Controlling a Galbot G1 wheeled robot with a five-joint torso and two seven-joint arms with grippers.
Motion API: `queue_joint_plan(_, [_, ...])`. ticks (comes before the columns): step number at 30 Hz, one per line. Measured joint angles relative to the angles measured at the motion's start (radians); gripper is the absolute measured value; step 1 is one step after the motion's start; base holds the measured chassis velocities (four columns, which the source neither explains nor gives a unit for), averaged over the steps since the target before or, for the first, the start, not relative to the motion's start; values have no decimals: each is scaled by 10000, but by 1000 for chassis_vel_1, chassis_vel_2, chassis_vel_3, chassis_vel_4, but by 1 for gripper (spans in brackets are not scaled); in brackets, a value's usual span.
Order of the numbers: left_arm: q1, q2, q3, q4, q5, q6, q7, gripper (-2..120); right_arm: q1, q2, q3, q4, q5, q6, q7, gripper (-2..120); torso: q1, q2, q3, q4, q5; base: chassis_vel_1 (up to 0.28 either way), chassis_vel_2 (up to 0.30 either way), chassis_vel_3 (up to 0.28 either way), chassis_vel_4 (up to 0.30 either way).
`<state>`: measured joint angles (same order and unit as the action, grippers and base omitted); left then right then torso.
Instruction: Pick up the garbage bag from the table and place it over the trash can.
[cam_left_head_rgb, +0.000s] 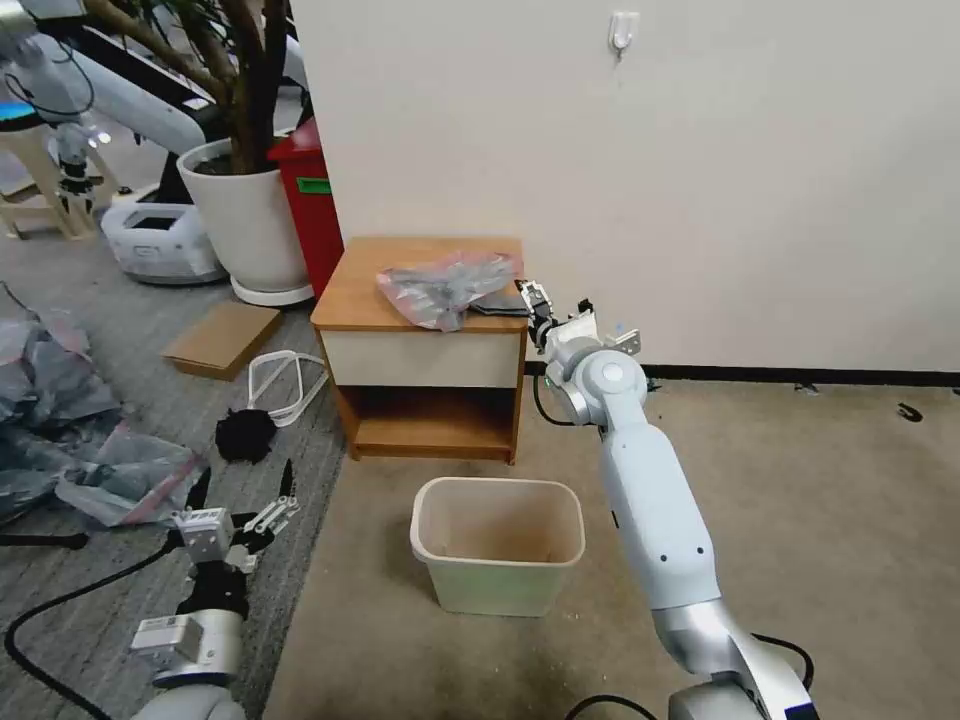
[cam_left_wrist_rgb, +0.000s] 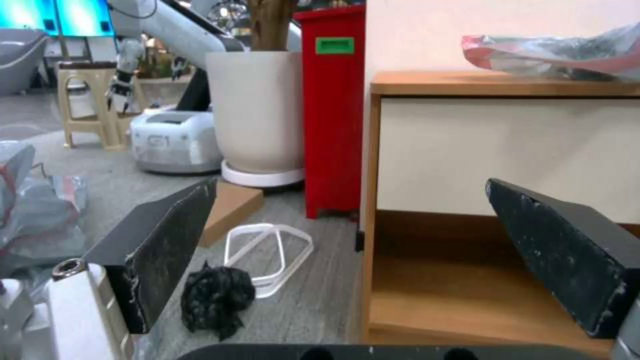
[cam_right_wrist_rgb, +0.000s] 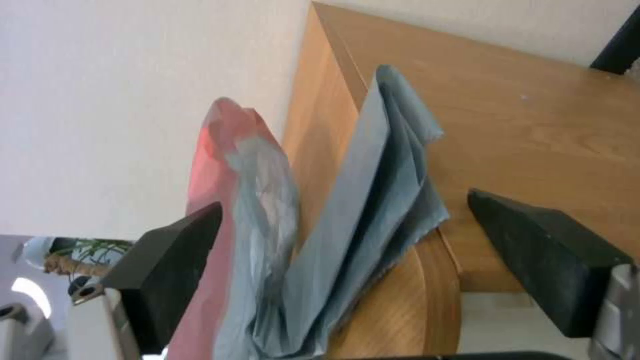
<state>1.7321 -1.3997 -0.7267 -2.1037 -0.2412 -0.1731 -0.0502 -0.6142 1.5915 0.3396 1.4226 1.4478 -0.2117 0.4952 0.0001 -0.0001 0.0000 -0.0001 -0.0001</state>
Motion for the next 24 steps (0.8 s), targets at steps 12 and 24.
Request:
queue_joint_plan(12, [-9,-7,-45,126,35,-133,-8,100,180,122,36,-267,-203,101,-31,52,0,0,0,-3,0,0,0,0,0])
queue_joint_plan(24, [6,-31,-73,173,66,-196,-9,100,229,120,78,-335,-261,150,-110,10,-1,0,0,13,3,0,0,0,0])
